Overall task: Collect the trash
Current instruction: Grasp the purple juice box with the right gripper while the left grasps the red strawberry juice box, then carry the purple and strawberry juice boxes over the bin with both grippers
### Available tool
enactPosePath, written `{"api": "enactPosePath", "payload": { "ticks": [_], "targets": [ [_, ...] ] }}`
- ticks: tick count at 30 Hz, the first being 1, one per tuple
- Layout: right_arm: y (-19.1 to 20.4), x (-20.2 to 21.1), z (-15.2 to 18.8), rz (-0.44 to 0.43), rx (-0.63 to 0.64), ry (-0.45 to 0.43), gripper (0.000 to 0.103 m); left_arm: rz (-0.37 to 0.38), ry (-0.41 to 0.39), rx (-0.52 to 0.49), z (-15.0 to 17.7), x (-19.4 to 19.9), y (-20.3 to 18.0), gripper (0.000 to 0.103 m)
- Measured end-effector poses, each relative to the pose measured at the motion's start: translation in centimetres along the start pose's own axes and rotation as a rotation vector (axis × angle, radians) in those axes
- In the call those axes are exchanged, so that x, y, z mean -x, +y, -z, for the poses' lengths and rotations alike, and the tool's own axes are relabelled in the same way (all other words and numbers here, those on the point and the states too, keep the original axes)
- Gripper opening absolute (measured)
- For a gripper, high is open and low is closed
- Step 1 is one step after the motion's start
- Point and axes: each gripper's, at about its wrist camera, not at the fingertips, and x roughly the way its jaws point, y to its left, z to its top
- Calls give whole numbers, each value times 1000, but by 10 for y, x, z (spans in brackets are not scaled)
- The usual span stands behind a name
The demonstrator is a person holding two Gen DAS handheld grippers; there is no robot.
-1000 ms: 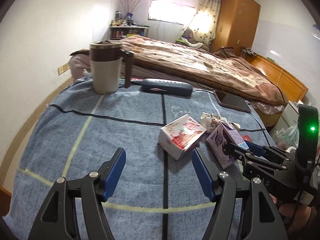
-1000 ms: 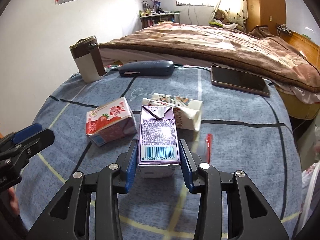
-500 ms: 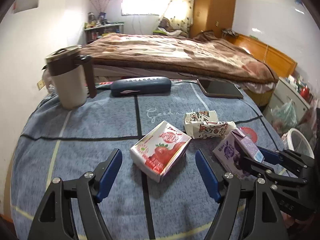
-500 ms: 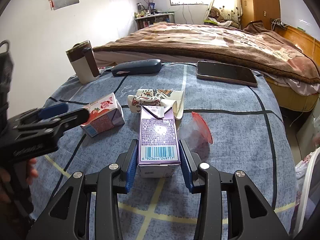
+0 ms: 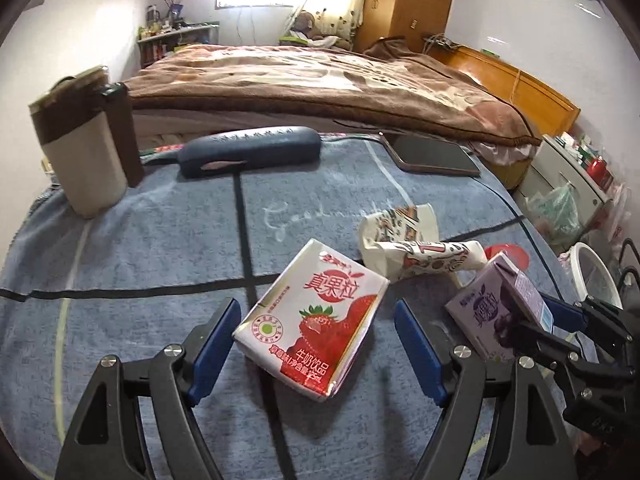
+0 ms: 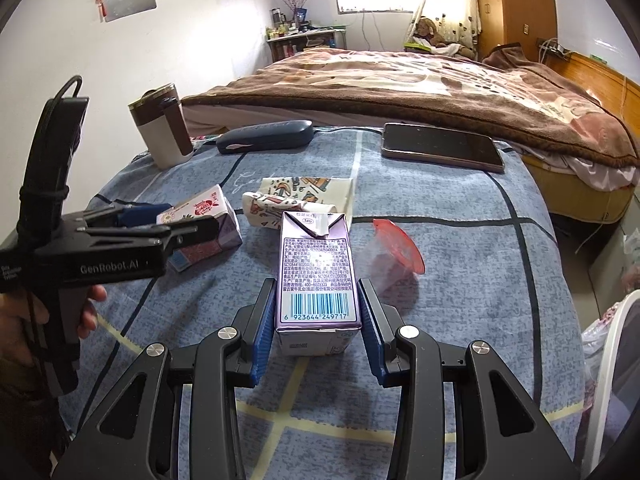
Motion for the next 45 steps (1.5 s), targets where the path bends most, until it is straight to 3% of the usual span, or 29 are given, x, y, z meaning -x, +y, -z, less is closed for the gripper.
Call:
{"api": "enactPosePath", "payload": {
  "ticks": [5,8,12,21,45],
  "targets": [
    [0,1,1,4,5,-2,41,-75,3,-29,1,-7,-3,81],
    [-1,0,1,4,5,-2,41,-46,3,-26,2,-7,-4,80],
    [-1,0,1,3,4,-3,41,-67,2,-27,4,-6,-6,71],
    [-3,2,2,-8,-6,-4,41,-78,3,1,10,2,-9,69],
    [-7,57,24,-19,1,-58,41,-79,-100,23,50,80,-58,69]
  ]
}}
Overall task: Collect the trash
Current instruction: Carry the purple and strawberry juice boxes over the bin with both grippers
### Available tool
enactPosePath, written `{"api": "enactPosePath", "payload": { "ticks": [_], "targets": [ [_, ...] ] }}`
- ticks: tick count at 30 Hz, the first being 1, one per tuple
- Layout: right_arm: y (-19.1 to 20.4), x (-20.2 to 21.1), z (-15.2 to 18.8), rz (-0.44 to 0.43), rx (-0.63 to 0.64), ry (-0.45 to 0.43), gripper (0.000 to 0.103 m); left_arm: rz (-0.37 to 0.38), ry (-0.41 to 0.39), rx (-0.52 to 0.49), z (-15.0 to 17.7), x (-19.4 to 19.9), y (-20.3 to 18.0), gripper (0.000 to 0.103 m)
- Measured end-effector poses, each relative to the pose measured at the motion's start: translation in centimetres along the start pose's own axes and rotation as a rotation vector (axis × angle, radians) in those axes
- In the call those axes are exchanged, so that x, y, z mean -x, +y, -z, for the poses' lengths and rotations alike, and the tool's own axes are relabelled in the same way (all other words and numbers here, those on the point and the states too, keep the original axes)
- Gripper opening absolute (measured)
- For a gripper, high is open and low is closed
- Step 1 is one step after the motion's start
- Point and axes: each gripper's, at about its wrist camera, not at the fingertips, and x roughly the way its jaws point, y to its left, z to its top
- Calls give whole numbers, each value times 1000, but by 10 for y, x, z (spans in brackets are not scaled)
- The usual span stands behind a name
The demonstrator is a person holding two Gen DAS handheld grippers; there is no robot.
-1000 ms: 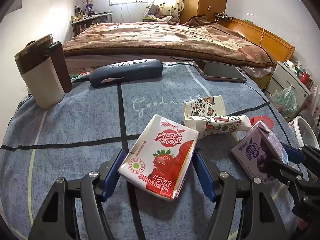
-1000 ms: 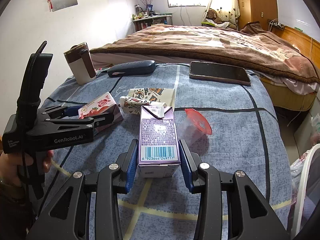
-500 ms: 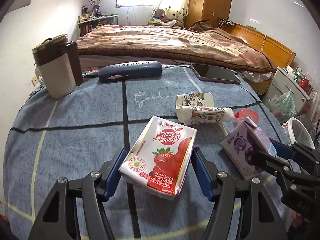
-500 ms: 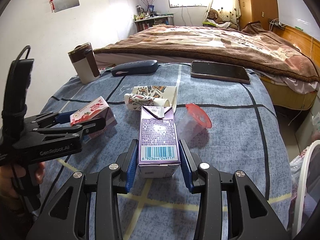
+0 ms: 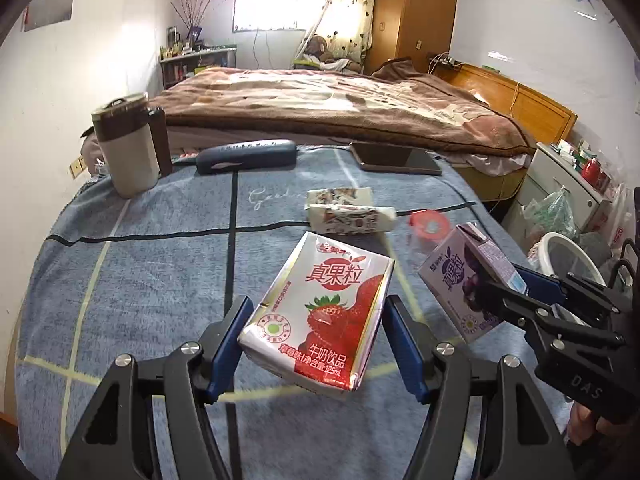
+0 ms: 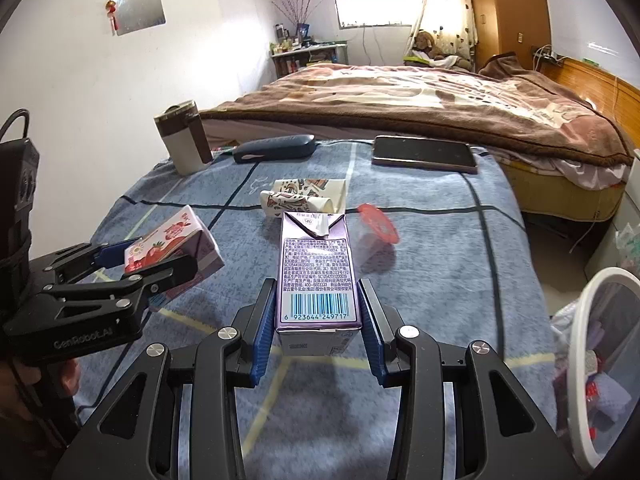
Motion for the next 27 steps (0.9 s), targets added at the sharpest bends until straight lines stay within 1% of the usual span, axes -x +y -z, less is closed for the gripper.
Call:
{"api": "enactPosePath", "payload": {
  "ticks": [9,22,27],
  "targets": [
    [-17,28,7,11,-35,-38,41,10,-41,-25,6,25,-33,69],
    [-58,64,18,73,-97,-93,41,74,-83,-89,4,40,-90,69],
    [-74,79,23,98,-122,-114,41,104,-86,-119,4,40,-114,69]
  ]
}}
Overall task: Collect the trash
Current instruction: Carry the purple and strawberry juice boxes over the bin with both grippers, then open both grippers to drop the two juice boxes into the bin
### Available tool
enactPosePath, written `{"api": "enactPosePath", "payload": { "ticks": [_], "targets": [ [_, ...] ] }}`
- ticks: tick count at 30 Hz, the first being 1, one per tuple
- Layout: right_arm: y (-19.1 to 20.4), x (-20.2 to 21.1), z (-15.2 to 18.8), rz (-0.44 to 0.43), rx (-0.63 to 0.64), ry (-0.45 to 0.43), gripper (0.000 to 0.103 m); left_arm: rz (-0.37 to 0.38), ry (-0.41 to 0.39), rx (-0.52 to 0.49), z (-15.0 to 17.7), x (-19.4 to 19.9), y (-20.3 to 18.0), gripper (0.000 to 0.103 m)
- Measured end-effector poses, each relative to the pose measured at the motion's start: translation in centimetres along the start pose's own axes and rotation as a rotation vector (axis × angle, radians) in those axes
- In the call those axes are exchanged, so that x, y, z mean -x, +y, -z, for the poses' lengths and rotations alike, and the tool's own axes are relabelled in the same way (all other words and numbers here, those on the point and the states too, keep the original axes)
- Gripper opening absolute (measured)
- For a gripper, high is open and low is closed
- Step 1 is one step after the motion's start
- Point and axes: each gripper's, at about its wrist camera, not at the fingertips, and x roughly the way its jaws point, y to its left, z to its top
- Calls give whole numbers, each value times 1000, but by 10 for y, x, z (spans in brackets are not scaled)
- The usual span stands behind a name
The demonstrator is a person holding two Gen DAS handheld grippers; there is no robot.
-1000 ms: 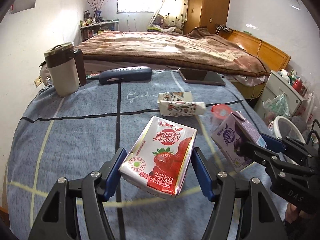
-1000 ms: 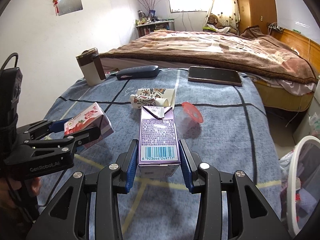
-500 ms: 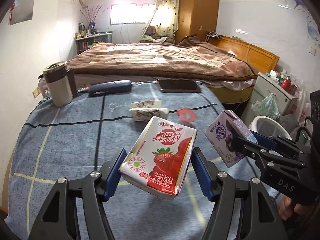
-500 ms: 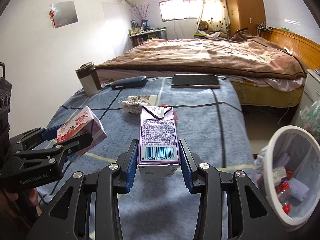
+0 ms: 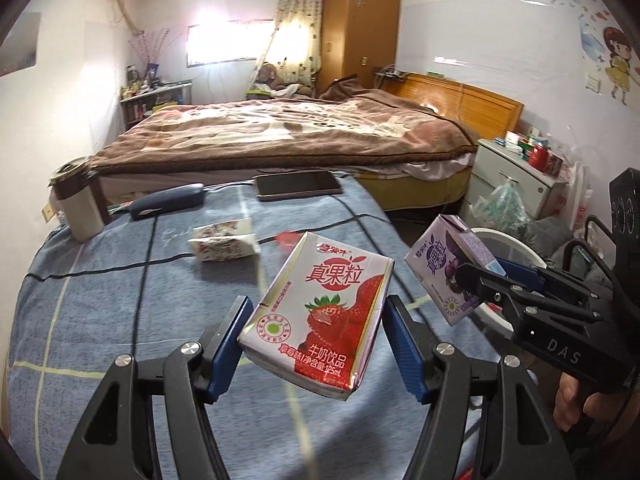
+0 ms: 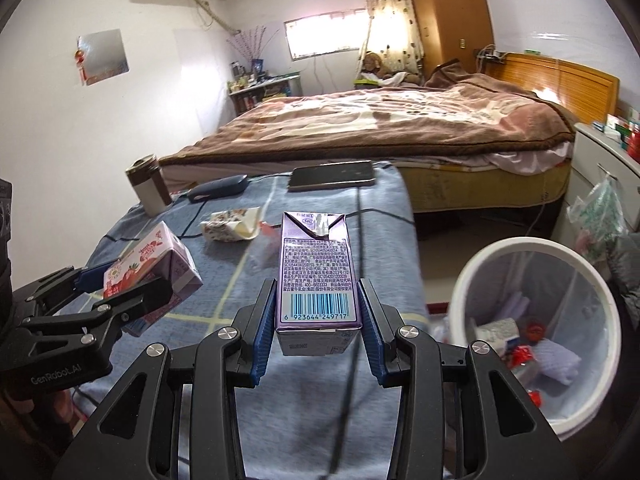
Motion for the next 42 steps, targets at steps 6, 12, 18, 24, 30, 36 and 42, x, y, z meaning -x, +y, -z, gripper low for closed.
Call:
{"api": "enactPosePath", "payload": {
  "ticks": [6,12,18,24,30,36,42],
  "targets": [
    [-26,16,2,47,-31,-22,41,43,-3,-37,-4,-7,-33,69],
    [-58,32,6,108,-57,-31,41,91,1,-76,-9,-17,-68,69],
    [-86,44,9,177,-82,-33,41,153,10,-115,-13,-29,-105,69],
    [-115,51,12,237,-117,-22,41,213,31,-150,-18,-44,-140,69],
    [-140,48,21,288,-156,12,41,238,67,-176,-16,-61,-166,69],
    [-160,40,28,324,-171,59,41,236,89,-190,-14,-76,-184,69],
    [-173,38,32,338,-177,85,42,240,107,-197,-14,-88,-198,69]
  ]
}}
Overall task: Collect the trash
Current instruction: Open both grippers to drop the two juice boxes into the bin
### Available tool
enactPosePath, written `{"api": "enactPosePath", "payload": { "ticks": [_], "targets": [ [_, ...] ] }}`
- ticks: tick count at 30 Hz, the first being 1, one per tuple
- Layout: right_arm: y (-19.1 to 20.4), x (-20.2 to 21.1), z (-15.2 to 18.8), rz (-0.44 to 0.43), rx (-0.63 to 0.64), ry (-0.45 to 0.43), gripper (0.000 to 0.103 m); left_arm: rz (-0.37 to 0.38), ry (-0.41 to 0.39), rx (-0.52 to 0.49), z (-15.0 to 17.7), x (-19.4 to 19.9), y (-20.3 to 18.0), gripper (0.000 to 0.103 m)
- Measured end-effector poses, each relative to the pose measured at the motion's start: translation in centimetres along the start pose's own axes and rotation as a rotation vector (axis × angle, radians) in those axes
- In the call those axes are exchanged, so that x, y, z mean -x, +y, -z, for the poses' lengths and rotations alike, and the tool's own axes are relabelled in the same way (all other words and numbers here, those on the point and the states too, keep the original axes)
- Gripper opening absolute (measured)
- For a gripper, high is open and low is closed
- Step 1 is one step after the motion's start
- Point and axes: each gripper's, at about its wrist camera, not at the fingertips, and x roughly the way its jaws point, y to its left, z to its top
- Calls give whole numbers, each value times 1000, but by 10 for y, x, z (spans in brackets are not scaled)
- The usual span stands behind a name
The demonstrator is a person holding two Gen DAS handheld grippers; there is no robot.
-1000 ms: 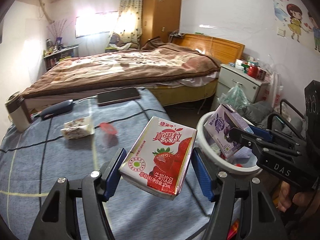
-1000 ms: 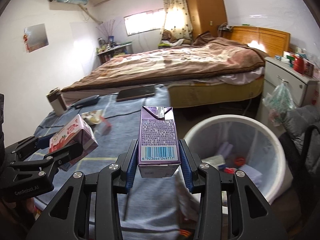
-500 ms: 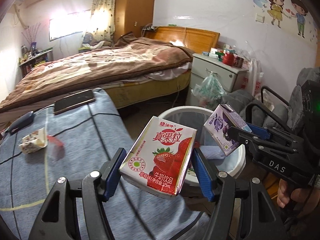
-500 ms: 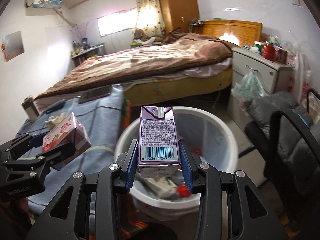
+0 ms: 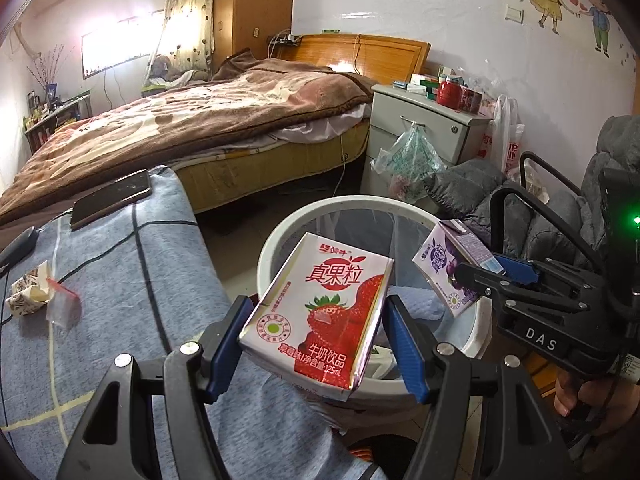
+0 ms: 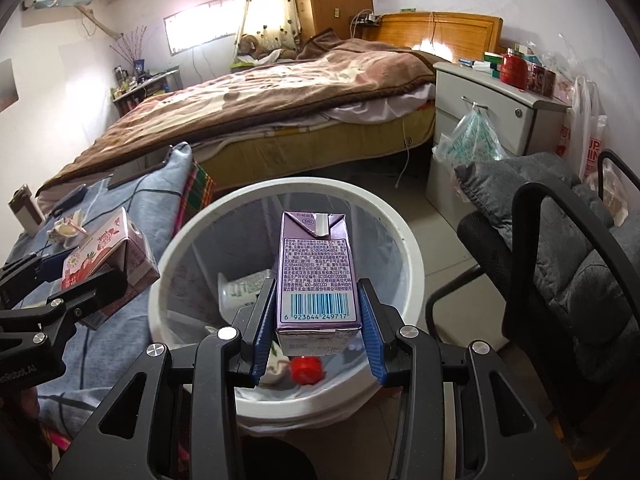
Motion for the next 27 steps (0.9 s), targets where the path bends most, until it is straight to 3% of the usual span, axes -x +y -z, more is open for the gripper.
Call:
{"api": "enactPosePath", "payload": {
  "ticks": [13,17,27],
  "targets": [
    [-7,-14,1,31,12,51,42,5,15,-11,-4,-14,-8,69],
    [-7,-14,1,45,15,45,55,5,23,1,-3,-16,-6,70],
    [-4,-6,0,42,4,16,55,-3,2,11,-3,-5,-1,70]
  ]
}}
